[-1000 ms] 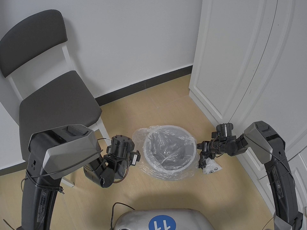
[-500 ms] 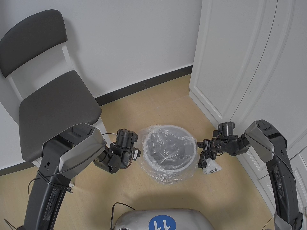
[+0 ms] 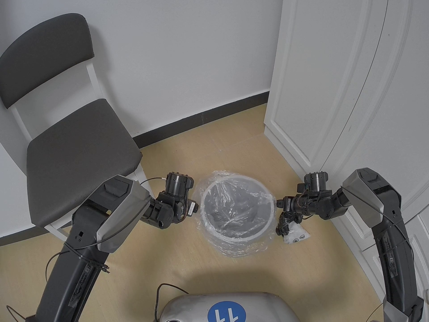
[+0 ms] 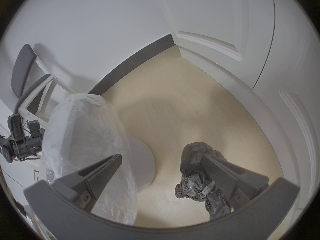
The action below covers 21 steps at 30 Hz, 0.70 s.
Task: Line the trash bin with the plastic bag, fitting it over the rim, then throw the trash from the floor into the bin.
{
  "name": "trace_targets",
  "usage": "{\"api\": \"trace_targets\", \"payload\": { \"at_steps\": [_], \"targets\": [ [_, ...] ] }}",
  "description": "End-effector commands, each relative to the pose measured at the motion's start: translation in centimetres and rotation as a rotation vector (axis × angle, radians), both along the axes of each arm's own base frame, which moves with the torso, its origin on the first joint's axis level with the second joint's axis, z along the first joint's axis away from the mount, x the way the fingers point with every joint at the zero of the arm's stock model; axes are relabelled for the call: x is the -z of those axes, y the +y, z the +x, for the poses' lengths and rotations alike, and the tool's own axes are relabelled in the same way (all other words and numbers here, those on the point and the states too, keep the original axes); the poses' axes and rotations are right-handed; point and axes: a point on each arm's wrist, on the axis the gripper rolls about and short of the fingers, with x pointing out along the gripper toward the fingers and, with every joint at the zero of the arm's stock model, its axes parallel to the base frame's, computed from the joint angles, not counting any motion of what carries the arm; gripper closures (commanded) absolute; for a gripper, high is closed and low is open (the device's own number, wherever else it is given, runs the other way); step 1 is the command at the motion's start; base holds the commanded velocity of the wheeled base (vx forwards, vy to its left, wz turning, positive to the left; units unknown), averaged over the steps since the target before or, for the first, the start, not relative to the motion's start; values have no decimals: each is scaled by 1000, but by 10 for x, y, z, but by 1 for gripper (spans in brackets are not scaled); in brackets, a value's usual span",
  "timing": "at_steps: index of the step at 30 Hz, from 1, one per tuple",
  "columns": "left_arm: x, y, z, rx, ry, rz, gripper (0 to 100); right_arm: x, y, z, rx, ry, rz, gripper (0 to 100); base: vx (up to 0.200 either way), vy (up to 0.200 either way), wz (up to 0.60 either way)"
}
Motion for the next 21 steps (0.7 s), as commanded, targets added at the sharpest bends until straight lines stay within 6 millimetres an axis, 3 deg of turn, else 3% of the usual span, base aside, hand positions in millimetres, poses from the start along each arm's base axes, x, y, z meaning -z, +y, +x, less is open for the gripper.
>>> {"api": "trace_targets", "payload": {
  "at_steps": [1,14,21],
  "targets": [
    [22,1,9,-4,22,12,0,-1,2,-1,-7,-1,-1,0,0,0,0],
    [21,9,5,-25,38,26,0,3,3,-4,-13,13,-9,0,0,0,0],
    [-18,21,-7,-59,24,-9,0,-6,4,-7,-19,6,-13,0,0,0,0]
  ]
}}
